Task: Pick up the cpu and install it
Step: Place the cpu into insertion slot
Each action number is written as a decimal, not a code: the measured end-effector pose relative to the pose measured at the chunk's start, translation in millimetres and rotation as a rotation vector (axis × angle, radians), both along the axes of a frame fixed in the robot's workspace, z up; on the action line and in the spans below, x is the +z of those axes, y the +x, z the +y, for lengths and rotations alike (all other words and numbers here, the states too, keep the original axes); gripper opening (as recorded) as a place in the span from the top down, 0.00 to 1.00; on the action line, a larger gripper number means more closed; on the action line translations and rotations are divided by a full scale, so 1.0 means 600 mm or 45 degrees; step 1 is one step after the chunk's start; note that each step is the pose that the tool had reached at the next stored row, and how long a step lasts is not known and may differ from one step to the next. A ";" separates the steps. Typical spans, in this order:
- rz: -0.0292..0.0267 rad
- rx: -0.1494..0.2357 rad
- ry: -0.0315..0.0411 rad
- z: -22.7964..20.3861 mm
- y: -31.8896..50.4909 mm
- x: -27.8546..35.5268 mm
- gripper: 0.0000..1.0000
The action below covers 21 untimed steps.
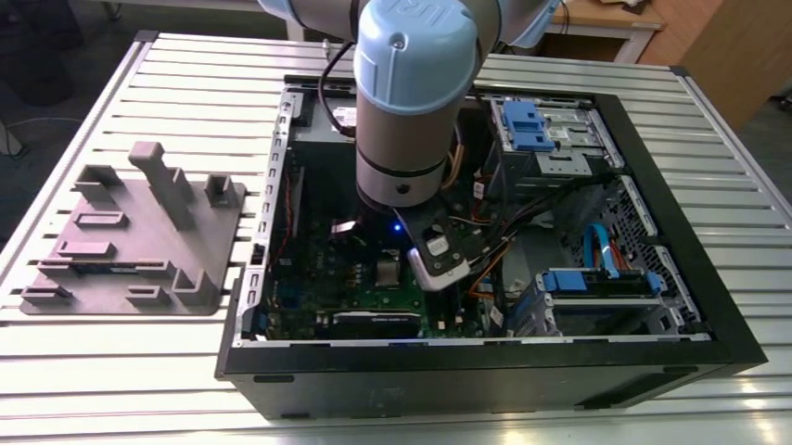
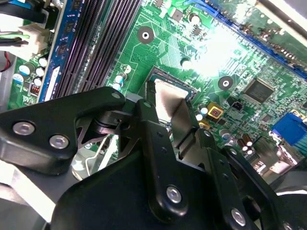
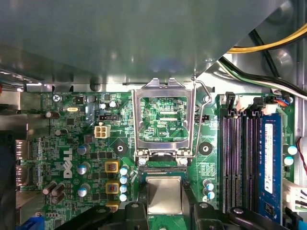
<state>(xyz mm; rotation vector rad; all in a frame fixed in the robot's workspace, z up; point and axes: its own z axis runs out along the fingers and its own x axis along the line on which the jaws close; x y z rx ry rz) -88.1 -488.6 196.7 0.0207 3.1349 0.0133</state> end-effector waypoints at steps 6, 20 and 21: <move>0.0000 0.000 -0.0009 0.0000 0.001 0.002 0.61; -0.0001 0.000 -0.0008 -0.0006 0.001 0.002 0.54; -0.0002 0.000 -0.0006 -0.0006 0.001 0.002 0.54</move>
